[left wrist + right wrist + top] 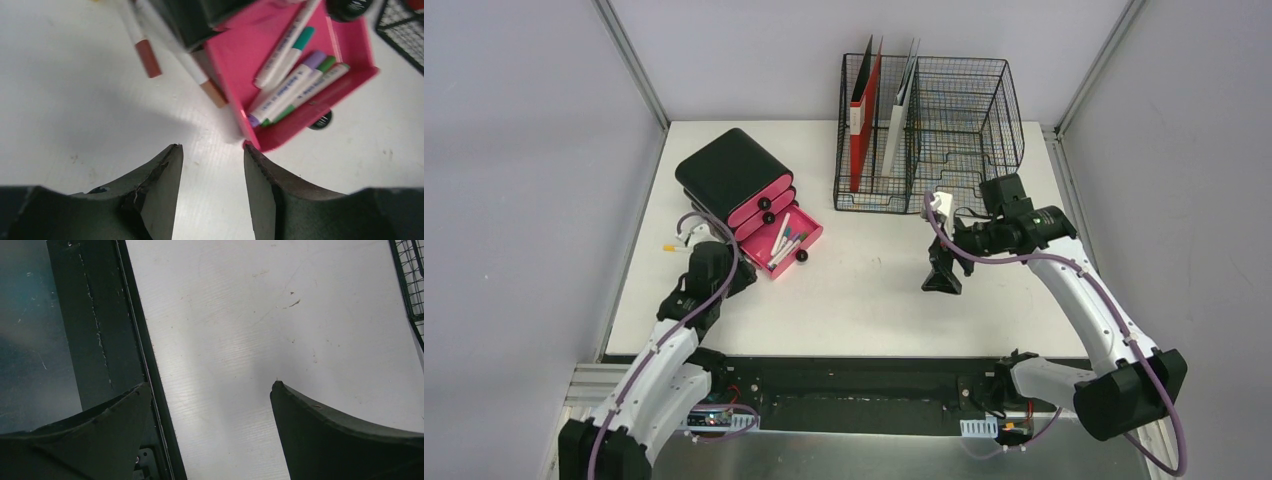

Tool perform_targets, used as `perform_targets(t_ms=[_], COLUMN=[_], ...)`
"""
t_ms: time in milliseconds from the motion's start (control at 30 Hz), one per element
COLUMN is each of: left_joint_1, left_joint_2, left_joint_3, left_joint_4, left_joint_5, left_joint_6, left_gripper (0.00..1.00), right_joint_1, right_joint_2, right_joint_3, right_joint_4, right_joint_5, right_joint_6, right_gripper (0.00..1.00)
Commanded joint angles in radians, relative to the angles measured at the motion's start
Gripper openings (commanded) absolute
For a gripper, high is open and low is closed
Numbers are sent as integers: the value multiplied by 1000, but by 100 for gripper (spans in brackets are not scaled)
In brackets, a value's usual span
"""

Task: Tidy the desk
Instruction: Place the stationery in the storage box.

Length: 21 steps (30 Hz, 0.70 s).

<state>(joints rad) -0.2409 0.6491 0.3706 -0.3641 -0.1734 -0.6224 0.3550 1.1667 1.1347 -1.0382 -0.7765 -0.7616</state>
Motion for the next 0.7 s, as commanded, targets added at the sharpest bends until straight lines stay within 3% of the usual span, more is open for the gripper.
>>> perform_targets(t_ms=[0, 200, 333, 567, 667], left_joint_1=[87, 260, 268, 267, 268], left_joint_2=[113, 300, 421, 632, 691], left_joint_3=[76, 135, 211, 327, 368], left_joint_4=[21, 78, 38, 51, 7], left_joint_5=[-36, 56, -44, -67, -79], left_joint_6=[-36, -9, -31, -43, -59], left_gripper=[49, 49, 46, 44, 36], right_joint_1=[-5, -4, -4, -5, -5], right_joint_2=[17, 47, 64, 92, 99], right_joint_3=[36, 38, 38, 39, 36], right_joint_4=[-14, -14, -14, -13, -13], right_joint_5=[-53, -36, -23, -24, -26], right_joint_6=[-20, -16, -16, -13, -13], right_gripper=[93, 93, 93, 93, 92])
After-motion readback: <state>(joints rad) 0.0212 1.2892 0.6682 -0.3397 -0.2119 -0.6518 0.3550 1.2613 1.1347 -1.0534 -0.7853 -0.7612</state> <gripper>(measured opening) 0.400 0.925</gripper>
